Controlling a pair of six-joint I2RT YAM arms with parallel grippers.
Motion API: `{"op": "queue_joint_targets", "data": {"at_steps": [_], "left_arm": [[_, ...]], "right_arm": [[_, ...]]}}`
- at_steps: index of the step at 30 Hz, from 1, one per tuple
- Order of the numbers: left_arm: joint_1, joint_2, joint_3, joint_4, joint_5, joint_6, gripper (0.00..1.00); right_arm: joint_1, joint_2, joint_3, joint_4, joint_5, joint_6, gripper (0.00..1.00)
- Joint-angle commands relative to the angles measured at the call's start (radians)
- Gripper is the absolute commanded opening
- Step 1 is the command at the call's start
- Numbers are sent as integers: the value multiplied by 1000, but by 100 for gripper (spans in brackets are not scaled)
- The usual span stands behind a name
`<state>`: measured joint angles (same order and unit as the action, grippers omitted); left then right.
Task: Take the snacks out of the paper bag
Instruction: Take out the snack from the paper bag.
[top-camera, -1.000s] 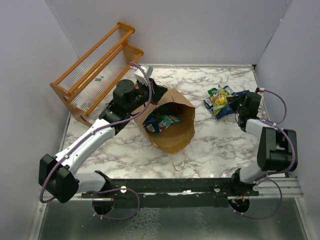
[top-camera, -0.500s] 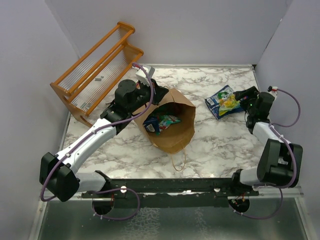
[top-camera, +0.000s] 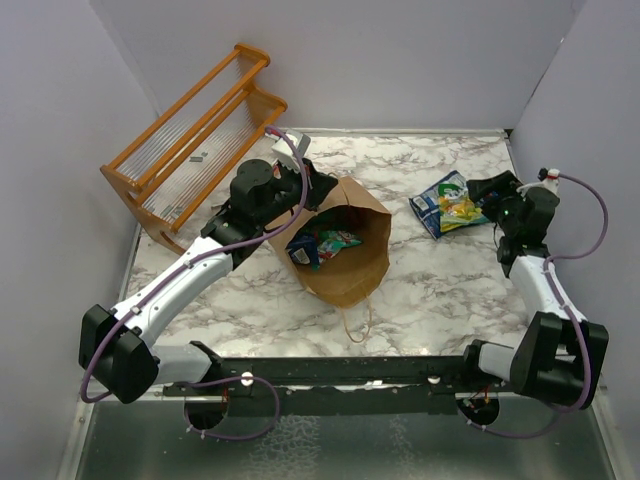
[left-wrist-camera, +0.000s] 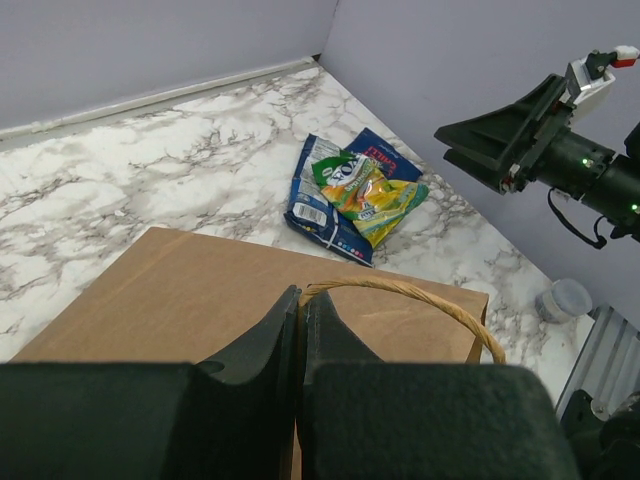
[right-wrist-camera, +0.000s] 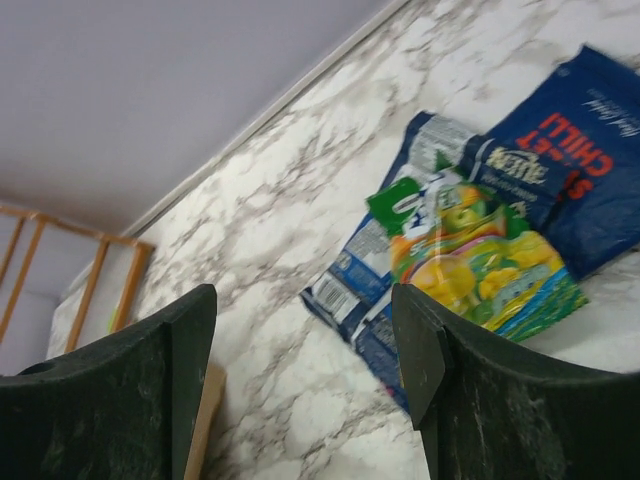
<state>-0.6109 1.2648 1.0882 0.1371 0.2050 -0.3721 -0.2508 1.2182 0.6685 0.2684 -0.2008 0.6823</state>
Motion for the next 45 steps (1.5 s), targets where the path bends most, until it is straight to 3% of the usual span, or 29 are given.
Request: {"op": "queue_joint_targets", "data": {"at_steps": [1,7,15,21,25,31,34,39,45], "left_arm": [[-4,-12,37,-10,4,2,0],[-5,-19,38,-10,5,1,0],[-6,-24,40,-13,1,5,0],[-6,-21,40,-13,-1,5,0],[-6,-16,41,-14,2,2,0],[-6,-15,41,-16,-3,7,0],[-6,-17,42,-19,-6,8,0],[-6,-22,43,-19,-13,13,0],[-6,-18,45,-24,-14,18,0]], "right_arm": [[1,-36,49,-37,-288,26,70],[38,-66,125,-15,-581,48,70],[435,-234,105,-4,-561,-317,73],[639,-294,20,32,-616,-492,74],[848,-253,21,-36,-454,-621,74],[1095,-81,95,-86,18,-683,64],[1153,0,95,-31,245,-623,61],[1221,128,55,107,478,-565,58],[1235,242,76,161,529,-548,50]]}}
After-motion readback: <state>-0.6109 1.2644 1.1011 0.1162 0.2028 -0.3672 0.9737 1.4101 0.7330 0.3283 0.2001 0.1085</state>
